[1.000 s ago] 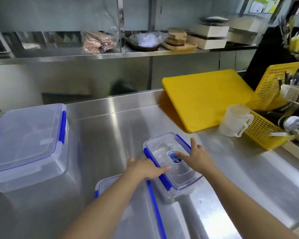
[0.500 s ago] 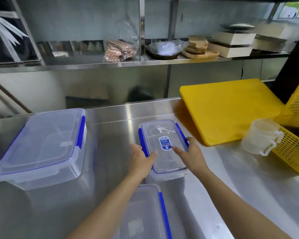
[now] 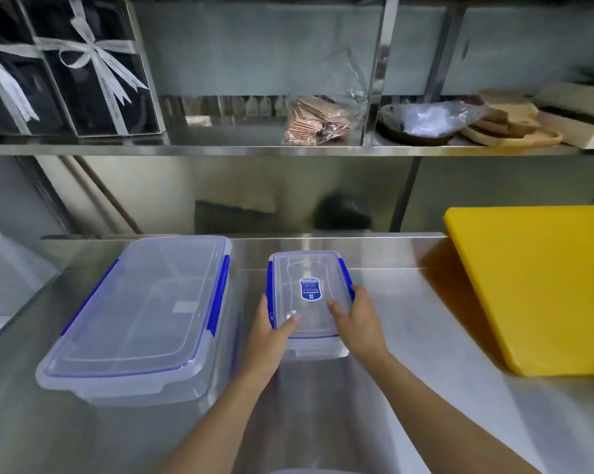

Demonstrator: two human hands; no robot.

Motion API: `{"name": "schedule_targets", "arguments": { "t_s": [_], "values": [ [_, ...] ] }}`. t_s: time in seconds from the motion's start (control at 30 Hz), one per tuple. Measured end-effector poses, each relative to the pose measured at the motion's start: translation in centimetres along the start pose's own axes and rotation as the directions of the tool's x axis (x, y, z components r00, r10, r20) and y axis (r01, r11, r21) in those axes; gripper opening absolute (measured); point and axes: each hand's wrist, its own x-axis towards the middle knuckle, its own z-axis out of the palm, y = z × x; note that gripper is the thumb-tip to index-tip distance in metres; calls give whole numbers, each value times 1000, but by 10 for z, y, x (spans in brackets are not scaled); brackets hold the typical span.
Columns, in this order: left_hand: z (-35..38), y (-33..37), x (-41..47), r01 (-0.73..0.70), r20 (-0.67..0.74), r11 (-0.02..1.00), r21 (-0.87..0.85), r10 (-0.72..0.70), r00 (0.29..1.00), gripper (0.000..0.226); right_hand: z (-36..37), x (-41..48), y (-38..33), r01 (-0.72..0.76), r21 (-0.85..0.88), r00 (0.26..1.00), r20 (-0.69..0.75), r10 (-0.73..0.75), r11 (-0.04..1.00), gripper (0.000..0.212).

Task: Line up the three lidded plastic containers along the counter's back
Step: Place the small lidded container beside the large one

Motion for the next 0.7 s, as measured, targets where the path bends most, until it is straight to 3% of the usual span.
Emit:
{"name": "schedule_targets", "arguments": {
  "t_s": [0.13, 0.33, 0.47, 0.53, 0.6, 0.7],
  "values": [
    [-11, -10, 30, 53, 47, 998, 32, -55, 997, 84, 21, 23, 4, 50, 4, 997, 63, -50, 999, 52],
    [-22, -17, 59, 95, 159, 991, 99, -110, 981, 83, 38, 41, 22, 40, -20, 987, 156, -37, 999, 60],
    [-22, -20, 61, 72, 152, 989, 126, -91, 984, 58, 39, 49, 23, 62, -190, 977, 210, -21, 980, 66],
    [-20, -18, 55, -3, 144, 973, 232, -31, 989, 55, 37, 50, 20, 55, -342, 975, 221, 23, 938, 69],
    [-20, -17, 52, -72, 116, 899, 431, 24, 993, 67, 34, 46, 13, 52, -438, 978, 203, 43, 897, 71],
    [-23, -6, 39, -100, 62, 805, 585, 78, 995, 75, 26, 30, 1, 71, -414, 986, 167, -1, 908, 71]
  ]
}}
